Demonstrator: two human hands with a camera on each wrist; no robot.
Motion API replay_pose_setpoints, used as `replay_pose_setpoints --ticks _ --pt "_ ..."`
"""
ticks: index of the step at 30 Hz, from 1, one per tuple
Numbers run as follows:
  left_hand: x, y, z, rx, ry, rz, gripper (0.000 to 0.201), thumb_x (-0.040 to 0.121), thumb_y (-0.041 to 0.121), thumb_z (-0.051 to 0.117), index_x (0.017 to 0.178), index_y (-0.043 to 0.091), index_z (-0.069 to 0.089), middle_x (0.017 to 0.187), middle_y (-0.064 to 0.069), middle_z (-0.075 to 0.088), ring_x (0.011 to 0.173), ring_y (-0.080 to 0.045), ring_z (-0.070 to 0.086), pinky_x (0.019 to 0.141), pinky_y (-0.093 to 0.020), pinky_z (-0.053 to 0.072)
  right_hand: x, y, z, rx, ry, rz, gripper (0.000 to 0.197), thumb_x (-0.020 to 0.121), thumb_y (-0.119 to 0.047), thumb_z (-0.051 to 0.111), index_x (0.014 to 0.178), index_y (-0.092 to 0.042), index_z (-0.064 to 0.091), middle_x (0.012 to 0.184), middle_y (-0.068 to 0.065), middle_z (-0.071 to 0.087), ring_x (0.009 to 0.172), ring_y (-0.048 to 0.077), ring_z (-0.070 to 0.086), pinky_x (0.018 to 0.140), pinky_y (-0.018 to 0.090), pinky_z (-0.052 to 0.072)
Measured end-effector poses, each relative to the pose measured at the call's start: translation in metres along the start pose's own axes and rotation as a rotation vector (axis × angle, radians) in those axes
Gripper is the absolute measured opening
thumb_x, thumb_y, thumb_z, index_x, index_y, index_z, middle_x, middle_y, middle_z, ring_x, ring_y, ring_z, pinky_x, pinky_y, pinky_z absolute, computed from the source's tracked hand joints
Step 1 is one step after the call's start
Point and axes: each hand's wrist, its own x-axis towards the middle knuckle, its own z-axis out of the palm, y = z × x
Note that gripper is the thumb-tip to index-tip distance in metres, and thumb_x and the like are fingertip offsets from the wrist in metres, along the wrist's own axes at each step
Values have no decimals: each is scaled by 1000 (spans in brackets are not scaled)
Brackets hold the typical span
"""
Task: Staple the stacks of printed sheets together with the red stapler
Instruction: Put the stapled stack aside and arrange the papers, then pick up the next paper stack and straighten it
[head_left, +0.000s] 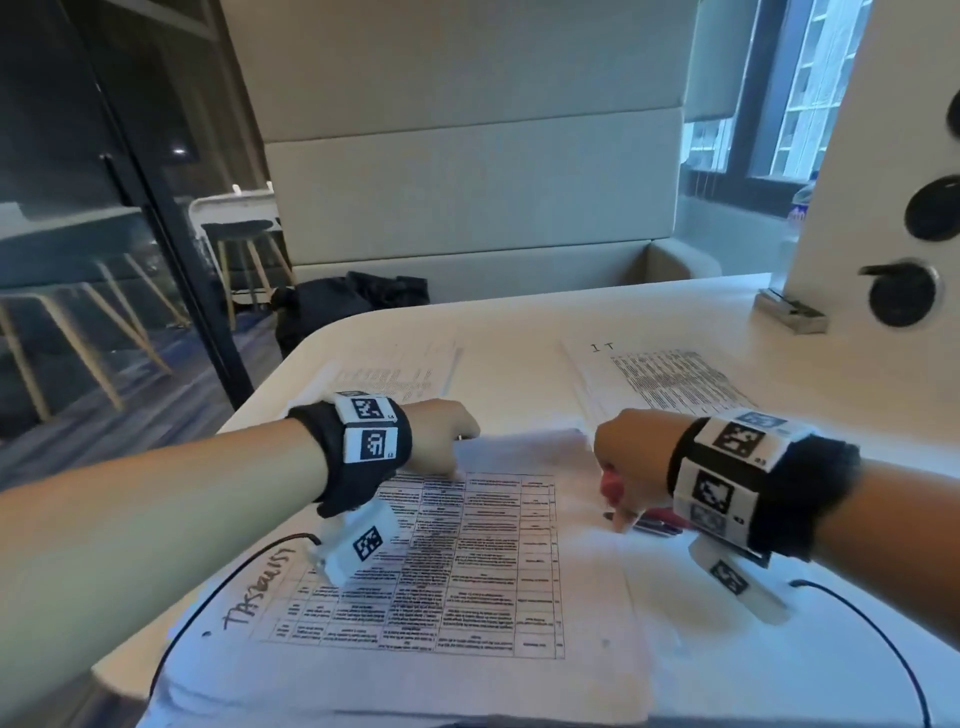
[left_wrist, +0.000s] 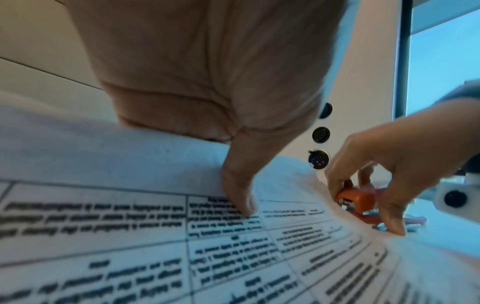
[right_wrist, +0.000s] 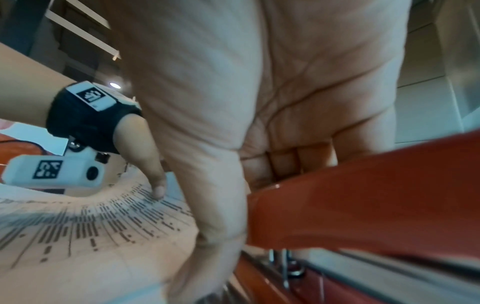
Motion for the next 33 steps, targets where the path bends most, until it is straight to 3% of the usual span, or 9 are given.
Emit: replay_pose_setpoints --ticks 6,8,10,12,16,20,23,28,33 --pt "-13 -33 -34 -275 329 -22 34 80 10 69 59 16 44 62 3 43 57 -14 37 54 -25 24 0 25 -5 -30 -53 133 40 70 -53 77 69 -18 58 66 -10 57 71 14 58 76 26 53" --pt "-24 -45 -49 -415 503 -25 34 80 3 64 55 19 49 59 6 48 55 -11 40 51 -24 28 0 32 -6 5 65 191 45 74 -56 71 97 -19 67 96 -4 68 93 17 64 86 28 52" --pt "-36 -53 -62 -549 674 -2 35 84 4 63 58 24 53 63 6 53 58 -12 44 53 -24 32 5 41 -10 234 215 226 70 78 -56 68 136 -23 48 130 -2 57 119 17 55 96 28 44" --pt "-45 -61 -69 -703 808 8 13 89 8 63 83 19 65 79 1 62 67 -14 52 60 -23 38 11 45 -21 676 369 177 83 80 -43 73 147 -22 29 139 2 49 118 18 53 98 29 42" --pt "-56 -69 -68 -1064 966 90 30 90 5 59 116 18 61 108 7 69 102 -11 63 93 -28 48 28 42 -41 1380 640 -7 76 79 -21 77 142 -17 35 130 7 57 101 16 61 80 24 49" --pt "-63 -59 -65 -1160 1072 188 28 93 7 54 104 33 58 94 23 70 91 8 64 81 -12 49 33 20 -61 1537 1011 -218 12 89 -12 64 101 -10 64 80 -3 75 71 13 69 65 29 58" --pt "-70 -50 -69 -1174 1140 275 23 94 8 50 110 24 55 98 19 69 95 10 61 84 -9 45 26 5 -78 1526 1287 -301 15 93 -11 59 79 -6 60 59 -8 63 54 5 53 49 23 47" --pt "-80 -39 -64 -1271 1133 314 22 91 27 58 101 41 46 101 23 65 93 18 59 84 -8 45 8 -7 -90 1567 1346 -489 40 82 -37 72 107 -9 59 98 3 74 88 17 70 77 30 56" --pt "-67 -42 -50 -1182 1141 303 50 72 59 64 114 37 49 111 18 64 107 3 59 88 -15 47 7 -13 -84 1431 1411 -340 37 77 -42 75 99 -16 60 85 -10 69 84 4 64 78 20 49"
